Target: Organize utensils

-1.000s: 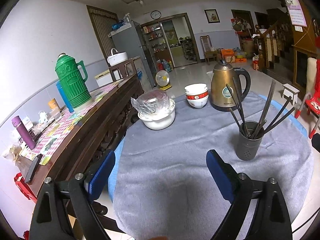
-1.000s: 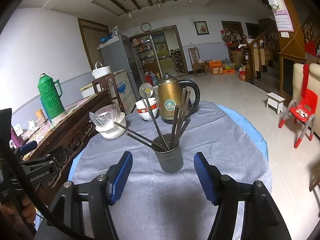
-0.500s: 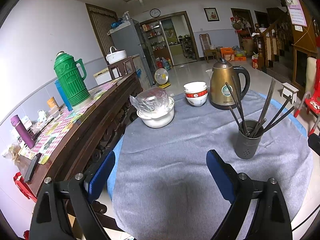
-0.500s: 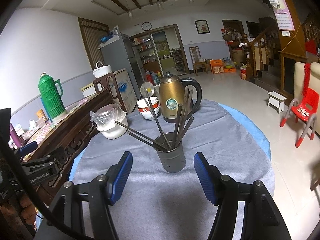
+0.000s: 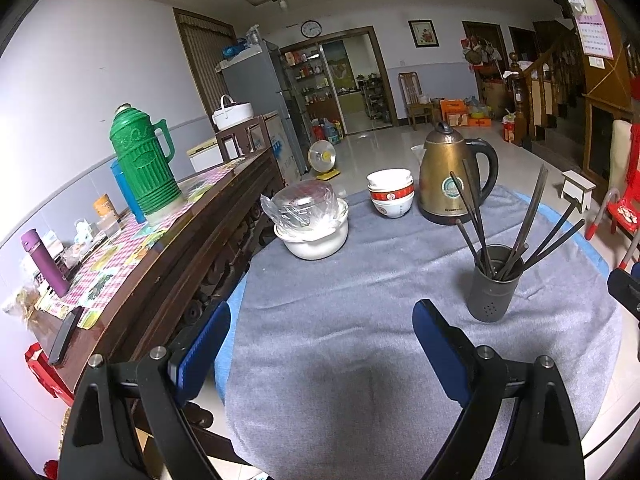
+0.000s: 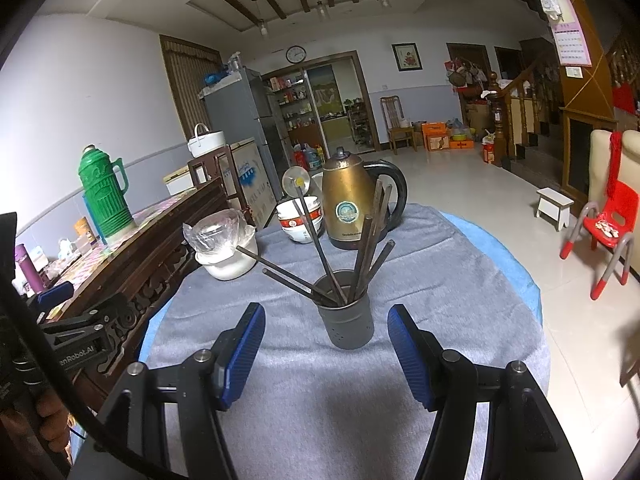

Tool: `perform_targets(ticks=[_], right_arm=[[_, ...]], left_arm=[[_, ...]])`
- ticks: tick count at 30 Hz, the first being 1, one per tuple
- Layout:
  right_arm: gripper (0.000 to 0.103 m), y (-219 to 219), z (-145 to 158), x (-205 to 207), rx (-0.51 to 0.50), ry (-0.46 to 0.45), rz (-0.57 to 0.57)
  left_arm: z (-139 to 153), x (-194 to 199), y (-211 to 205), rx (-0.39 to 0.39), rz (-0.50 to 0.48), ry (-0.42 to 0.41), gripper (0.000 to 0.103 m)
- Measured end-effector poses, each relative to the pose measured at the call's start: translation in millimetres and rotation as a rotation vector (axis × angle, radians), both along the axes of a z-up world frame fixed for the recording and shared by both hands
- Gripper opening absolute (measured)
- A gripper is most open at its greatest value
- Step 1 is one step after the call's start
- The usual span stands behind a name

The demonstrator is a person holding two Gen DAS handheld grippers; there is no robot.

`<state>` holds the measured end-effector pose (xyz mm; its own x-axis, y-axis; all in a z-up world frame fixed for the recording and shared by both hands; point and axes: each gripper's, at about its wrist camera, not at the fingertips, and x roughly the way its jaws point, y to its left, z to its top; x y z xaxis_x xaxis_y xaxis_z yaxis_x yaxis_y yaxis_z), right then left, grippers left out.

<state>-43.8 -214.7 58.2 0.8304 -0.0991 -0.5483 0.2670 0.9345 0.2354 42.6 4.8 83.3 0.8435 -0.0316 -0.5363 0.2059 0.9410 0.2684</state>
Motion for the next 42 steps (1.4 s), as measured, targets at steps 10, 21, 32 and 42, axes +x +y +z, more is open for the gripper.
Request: perform_targets(ticks=[10,21,32,42], right_arm=[[0.067,5.8,4.1,-2.4,-0.026,-0.011,-0.001],[0.067,7.6,7.1,-6.3,-0.035,-0.019,-0.003],[0.067,12.7,12.8,-15.2,-0.044,-0.034,-0.002],[0.067,16.7,19.7,-26.1,-0.049,-0.056,-0.002]], left_arm=[[1.3,-1.8,3.4,-0.002,0.002,-0.001,0.093],[4.7,-8.8,6.2,-0.010,0.009,-0.012,0.093],[9.0,-17.0,8.0,-0.016,0.011,-0.025,0.093],[16.2,-31.4,10.1,-0.021,0.008,-0.039,0.093]])
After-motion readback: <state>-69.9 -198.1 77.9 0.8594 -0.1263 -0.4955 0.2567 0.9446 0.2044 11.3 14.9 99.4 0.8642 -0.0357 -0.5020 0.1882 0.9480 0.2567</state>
